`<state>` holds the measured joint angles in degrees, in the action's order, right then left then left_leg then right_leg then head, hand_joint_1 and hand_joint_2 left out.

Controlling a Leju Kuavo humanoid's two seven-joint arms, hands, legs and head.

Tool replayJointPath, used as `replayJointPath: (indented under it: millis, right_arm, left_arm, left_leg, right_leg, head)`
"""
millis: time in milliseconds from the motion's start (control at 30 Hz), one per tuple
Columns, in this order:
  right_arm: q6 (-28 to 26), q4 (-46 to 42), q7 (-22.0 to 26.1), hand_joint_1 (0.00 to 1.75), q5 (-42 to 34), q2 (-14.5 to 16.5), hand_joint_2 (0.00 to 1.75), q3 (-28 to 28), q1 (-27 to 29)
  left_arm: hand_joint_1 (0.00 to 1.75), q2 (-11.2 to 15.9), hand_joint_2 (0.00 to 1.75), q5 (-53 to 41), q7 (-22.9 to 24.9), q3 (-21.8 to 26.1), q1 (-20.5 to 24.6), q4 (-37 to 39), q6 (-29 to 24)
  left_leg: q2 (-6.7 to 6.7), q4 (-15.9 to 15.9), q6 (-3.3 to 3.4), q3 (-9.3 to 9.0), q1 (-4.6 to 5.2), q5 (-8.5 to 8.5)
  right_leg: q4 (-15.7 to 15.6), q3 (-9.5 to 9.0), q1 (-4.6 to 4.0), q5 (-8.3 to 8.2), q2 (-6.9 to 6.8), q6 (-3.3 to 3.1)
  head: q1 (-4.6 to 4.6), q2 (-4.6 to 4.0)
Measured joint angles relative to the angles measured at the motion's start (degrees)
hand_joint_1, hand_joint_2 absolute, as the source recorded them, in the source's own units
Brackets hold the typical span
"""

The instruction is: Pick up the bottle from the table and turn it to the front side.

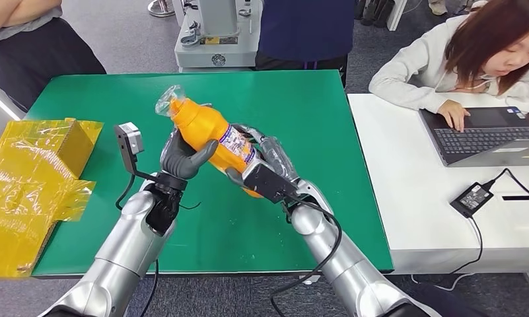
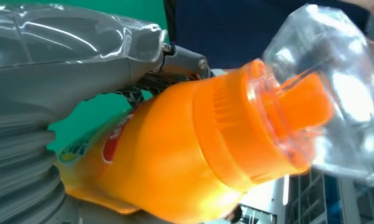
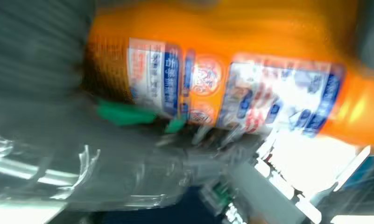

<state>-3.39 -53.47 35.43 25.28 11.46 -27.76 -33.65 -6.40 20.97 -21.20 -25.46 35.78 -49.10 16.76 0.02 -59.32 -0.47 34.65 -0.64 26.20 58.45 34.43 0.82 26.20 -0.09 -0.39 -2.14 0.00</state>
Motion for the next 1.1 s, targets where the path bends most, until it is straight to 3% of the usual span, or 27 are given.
replayJointPath:
  millis: [333, 633, 767, 867, 1100]
  right_arm:
    - [0.16, -5.02, 0.57, 0.00, -0.26, -2.23, 1.75, 2.31, 5.17]
    - [0.39, -9.22, 1.15, 0.00, -1.21, -3.85, 1.75, 2.49, 7.50]
    - [0.39, -13.69, 1.26, 0.00, -1.72, -4.69, 1.75, 2.49, 10.15]
    - [0.36, -18.08, 1.02, 0.00, -1.70, -5.44, 1.75, 2.27, 12.25]
    - [-0.17, -24.34, 1.05, 0.00, -2.03, -6.95, 1.75, 2.10, 15.33]
  left_arm:
    - [1.75, 1.13, 1.75, -15.88, -6.46, -0.02, 1.54, 0.03, -11.48]
    - [1.75, 2.34, 1.75, -24.85, -7.71, -0.02, 3.34, 0.03, -15.26]
    - [1.75, 3.53, 1.75, -39.20, -7.79, -0.18, 4.60, -0.08, -22.25]
    - [1.75, 4.56, 1.75, -54.15, -5.27, -1.15, 6.68, -0.26, -28.69]
    - [1.75, 7.29, 1.75, -75.32, 0.63, -4.76, 11.86, -0.27, -36.31]
  left_leg:
    - [-0.01, 0.00, 0.00, 0.00, 0.00, 0.00]
    - [0.00, 0.00, 0.00, 0.01, 0.00, 0.00]
    - [0.00, 0.00, 0.00, 0.01, 0.00, 0.00]
    - [-0.01, 0.00, 0.00, 0.02, 0.00, 0.00]
    - [0.01, 0.00, 0.00, 0.02, 0.00, 0.00]
  right_leg:
    - [0.00, -0.01, 0.00, 0.00, 0.00, 0.00]
    - [0.01, -0.01, 0.00, 0.00, 0.00, 0.00]
    - [0.01, 0.01, 0.00, 0.00, 0.00, 0.00]
    - [0.01, 0.01, 0.00, 0.00, -0.02, 0.00]
    - [0.01, 0.00, 0.00, 0.00, 0.00, 0.00]
  head:
    - [0.01, 0.00]
    - [0.01, 0.00]
    - [0.01, 0.00]
    - [0.01, 0.00]
    - [0.01, 0.00]
